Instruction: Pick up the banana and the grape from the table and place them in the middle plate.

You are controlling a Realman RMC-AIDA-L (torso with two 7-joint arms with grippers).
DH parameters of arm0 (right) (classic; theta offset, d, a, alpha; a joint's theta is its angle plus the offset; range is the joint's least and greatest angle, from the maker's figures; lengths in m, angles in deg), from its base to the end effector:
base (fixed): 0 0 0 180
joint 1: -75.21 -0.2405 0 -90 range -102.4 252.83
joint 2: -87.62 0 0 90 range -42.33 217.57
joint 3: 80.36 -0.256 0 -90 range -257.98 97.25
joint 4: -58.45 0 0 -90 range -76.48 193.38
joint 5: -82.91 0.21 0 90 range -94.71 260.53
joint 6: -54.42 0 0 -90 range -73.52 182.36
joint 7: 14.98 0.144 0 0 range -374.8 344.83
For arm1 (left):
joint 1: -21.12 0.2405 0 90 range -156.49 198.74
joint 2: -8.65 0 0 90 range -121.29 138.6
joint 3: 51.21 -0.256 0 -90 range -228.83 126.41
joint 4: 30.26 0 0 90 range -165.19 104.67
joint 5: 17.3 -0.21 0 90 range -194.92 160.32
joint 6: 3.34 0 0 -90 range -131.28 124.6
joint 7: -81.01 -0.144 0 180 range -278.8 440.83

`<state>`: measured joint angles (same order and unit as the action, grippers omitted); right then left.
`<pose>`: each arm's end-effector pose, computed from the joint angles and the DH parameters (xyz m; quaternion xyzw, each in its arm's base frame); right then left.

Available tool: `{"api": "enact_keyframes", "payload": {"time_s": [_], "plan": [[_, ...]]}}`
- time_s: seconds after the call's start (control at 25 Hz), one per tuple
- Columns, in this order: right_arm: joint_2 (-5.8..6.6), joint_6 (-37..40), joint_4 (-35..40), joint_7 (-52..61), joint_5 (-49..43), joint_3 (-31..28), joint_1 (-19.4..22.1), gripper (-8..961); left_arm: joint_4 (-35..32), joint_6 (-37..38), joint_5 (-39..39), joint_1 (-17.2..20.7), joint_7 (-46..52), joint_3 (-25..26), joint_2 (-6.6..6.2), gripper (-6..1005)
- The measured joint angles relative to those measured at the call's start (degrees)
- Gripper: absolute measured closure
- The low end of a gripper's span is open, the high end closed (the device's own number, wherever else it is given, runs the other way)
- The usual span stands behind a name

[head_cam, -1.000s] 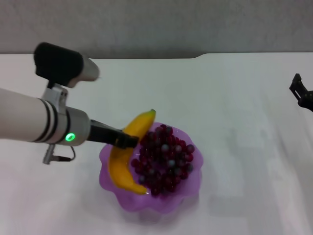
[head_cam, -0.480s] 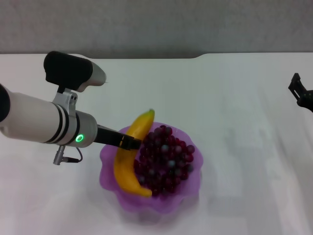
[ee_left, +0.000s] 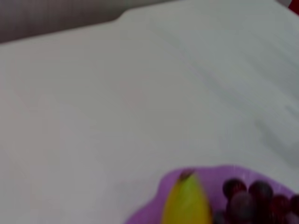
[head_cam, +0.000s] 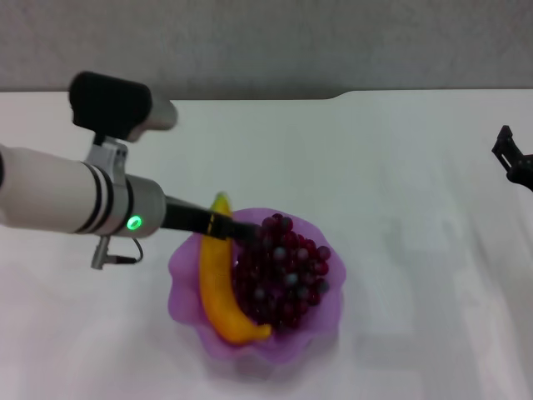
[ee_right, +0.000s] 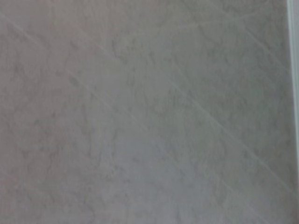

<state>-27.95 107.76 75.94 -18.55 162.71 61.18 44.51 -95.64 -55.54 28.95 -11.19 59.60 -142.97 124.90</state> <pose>0.3276 0.3765 -0.0020 -0.6382 0.3101 0.2538 0.6574 -0.1830 0.3947 -0.0396 -0.8755 -0.4003 -0.0171 0.2702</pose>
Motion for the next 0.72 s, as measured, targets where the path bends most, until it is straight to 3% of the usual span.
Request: {"api": "enact_keyframes", "payload": {"time_s": [0.16,0.64,0.72], "plan": [[0.0,0.0,0.0,0.0,0.0,0.04,-0.23,75,-1.09,2.7,-0.33,0.79,-0.99,2.75,-0.05,110],[0.03,0.0,0.0,-0.08,-0.01,0.04,-0.31,75,-0.91,15.0,0.15,3.91,-5.86,4.61,-0.02,102],[0.06,0.0,0.12,-0.08,-0.05,0.01,-0.41,75,-0.31,20.21,0.18,4.79,-6.43,4.22,0.05,102]]}}
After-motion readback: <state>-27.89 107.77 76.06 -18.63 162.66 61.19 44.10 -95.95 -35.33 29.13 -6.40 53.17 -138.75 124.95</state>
